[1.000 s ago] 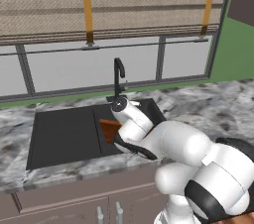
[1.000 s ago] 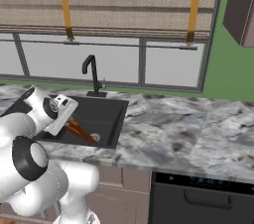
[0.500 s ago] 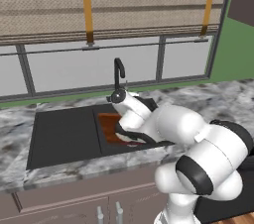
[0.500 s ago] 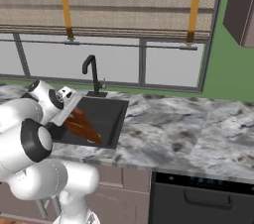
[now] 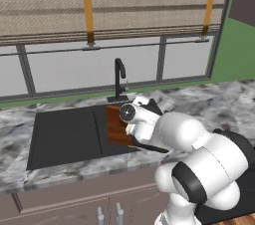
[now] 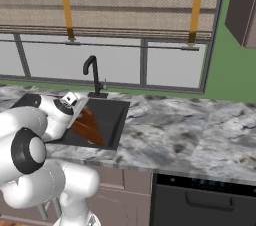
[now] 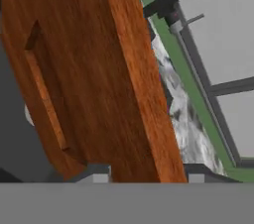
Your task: Move the cutting board and knife to the sink. Then move spray from the cabinet to the counter.
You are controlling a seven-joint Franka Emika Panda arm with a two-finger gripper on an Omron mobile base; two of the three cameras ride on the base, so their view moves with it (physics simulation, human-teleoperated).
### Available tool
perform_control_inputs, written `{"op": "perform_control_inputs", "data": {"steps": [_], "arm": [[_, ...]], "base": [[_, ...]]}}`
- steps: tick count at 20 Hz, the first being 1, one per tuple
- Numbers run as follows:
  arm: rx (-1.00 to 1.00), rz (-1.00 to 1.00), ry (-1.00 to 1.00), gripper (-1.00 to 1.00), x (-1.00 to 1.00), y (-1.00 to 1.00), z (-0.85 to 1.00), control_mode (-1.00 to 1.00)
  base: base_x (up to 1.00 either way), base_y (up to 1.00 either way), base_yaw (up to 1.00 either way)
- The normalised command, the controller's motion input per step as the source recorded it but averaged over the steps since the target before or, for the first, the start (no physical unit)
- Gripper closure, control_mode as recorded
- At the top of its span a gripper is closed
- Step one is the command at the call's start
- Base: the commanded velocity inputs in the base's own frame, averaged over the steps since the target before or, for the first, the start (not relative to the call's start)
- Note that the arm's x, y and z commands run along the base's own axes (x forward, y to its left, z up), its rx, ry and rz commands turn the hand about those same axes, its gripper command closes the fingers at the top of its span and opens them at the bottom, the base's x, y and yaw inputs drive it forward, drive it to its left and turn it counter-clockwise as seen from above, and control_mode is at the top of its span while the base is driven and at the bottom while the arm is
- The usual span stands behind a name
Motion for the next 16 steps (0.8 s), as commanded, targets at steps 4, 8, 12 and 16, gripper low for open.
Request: {"op": "perform_control_inputs", "data": {"steps": [4, 8, 12, 16], "arm": [[0.05, -0.07, -0.21, 1.0, 0.0, -0.08, -0.44, -1.0], [0.04, -0.08, -0.15, 1.0, -0.01, -0.04, -0.23, -1.0], [0.09, -0.04, -0.03, 1.0, -0.11, 0.0, -0.1, -1.0], [0.08, -0.01, 0.0, 1.0, -0.04, 0.0, -0.17, -1.0]], "base": [[0.0, 0.0, 0.0], [0.0, 0.0, 0.0], [0.0, 0.0, 0.0], [0.0, 0.0, 0.0]]}}
